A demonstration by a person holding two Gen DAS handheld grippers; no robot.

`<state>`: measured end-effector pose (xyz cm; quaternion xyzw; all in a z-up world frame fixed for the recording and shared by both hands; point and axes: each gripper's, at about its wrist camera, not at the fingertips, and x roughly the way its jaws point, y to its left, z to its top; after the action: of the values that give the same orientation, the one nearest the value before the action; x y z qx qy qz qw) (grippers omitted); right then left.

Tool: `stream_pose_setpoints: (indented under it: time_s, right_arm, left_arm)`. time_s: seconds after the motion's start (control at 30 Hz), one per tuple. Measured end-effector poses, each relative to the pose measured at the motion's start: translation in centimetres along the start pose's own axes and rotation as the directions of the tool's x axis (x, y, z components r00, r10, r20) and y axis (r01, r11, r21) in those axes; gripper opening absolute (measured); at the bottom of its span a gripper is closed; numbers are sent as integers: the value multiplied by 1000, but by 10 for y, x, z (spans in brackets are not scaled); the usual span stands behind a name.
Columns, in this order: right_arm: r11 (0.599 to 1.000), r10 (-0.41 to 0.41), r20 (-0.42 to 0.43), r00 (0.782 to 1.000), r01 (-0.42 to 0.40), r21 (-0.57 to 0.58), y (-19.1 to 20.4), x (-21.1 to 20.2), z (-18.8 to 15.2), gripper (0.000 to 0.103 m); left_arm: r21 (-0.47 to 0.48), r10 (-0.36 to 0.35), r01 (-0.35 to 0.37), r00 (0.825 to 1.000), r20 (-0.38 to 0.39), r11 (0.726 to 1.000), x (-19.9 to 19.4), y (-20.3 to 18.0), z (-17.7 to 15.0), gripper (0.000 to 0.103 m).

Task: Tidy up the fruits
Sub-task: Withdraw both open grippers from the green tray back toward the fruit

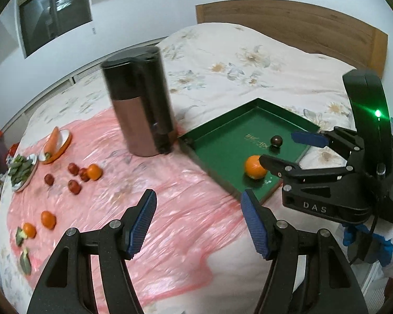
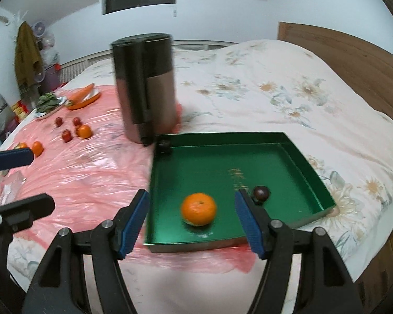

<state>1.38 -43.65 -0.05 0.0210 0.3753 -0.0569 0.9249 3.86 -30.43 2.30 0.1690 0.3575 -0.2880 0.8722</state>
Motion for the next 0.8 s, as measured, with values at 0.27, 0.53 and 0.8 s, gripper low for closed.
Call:
stream_pose_setpoints:
  time_s: [0.27, 0.53, 0.8]
  right_arm:
    - [995, 82, -3, 997, -82, -63, 43, 4, 1, 94]
    - [983, 140, -23, 990, -142, -118, 87, 14, 6, 94]
    - [971, 174, -45, 984, -179, -157, 119, 27, 11, 94]
  left_arm:
    - [-54, 27, -27, 1000, 2, 998, -16, 33, -21, 61]
    - [-105, 60, -61, 998, -6, 993, -21, 67, -35, 61]
    - [-153, 82, -84, 996, -17, 985, -20, 97, -49, 61]
